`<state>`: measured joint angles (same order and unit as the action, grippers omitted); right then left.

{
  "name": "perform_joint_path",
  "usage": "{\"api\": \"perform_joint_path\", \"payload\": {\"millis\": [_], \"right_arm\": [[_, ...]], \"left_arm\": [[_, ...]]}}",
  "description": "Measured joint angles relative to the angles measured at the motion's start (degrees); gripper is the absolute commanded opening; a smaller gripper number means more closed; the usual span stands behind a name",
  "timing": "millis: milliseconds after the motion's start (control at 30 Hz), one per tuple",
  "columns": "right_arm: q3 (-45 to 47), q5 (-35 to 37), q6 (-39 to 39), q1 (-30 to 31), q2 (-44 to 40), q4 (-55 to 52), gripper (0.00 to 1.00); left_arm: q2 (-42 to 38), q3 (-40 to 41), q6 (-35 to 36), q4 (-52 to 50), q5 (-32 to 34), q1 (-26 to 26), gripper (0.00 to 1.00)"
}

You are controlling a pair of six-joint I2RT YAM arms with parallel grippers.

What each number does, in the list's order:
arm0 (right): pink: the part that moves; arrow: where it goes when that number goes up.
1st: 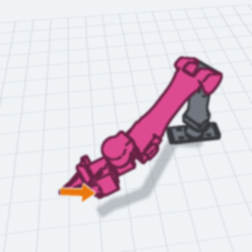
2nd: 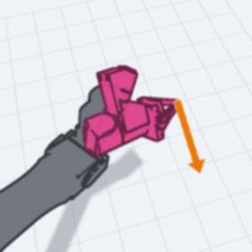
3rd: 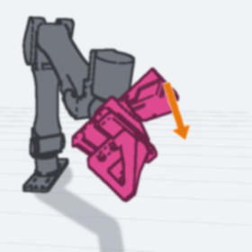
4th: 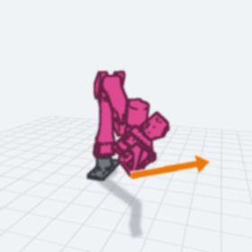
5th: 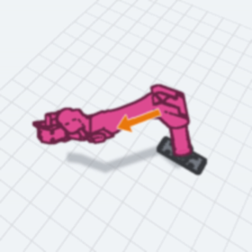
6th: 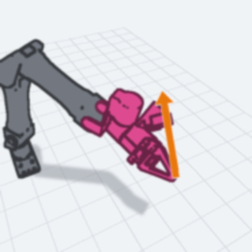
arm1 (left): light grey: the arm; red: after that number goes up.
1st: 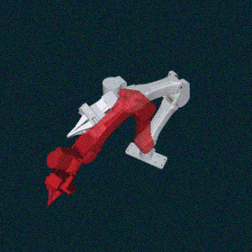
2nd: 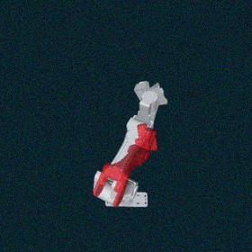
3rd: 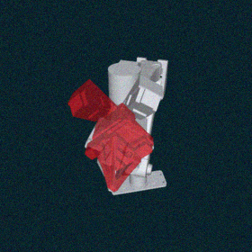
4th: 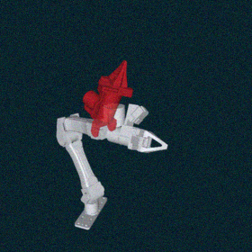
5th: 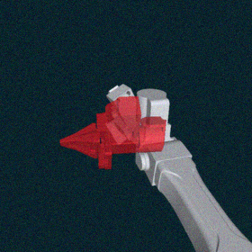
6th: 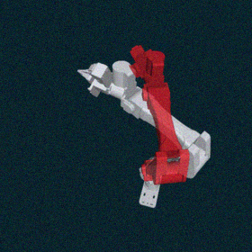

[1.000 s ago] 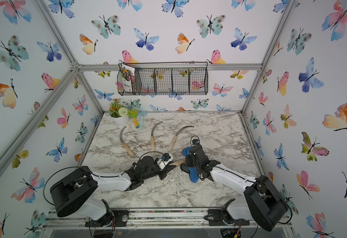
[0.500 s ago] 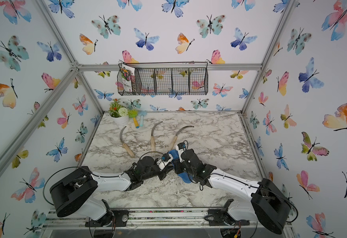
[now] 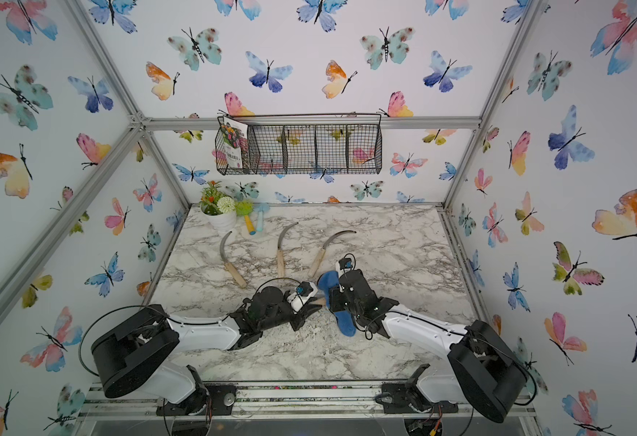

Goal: Wipe small sickles with rags
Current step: Wipe the small sickle.

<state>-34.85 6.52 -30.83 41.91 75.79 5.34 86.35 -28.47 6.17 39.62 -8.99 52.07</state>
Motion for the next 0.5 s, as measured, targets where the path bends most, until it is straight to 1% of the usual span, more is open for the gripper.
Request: {"api": "perform_joint_path", "payload": {"millis": [133,267,367,500], "right_arm": [[0.24,4.85,-0.48,-3.54,0.07,-3.34,0.03],[0.20,4.85,0.02,-3.15,0.09,-4.37,0.02],[-0.44,4.94,0.44,-0.90,0.74,-4.42,0.02],[-2.75,6.51,0.63,5.27,1.92,-4.48,0.02]], "left_arm": [[-0.85,0.28,0.02,0.63,-0.17,0.00,0.00],[-1.01,0.42,0.02,0.81,-0.44,0.00,0.00],[-1.01,0.42,0.00,0.66,-0.55,0.00,0.00],[-1.01,1.07,-0.13,-0.31,-0.52,-0.22,0.00]]}}
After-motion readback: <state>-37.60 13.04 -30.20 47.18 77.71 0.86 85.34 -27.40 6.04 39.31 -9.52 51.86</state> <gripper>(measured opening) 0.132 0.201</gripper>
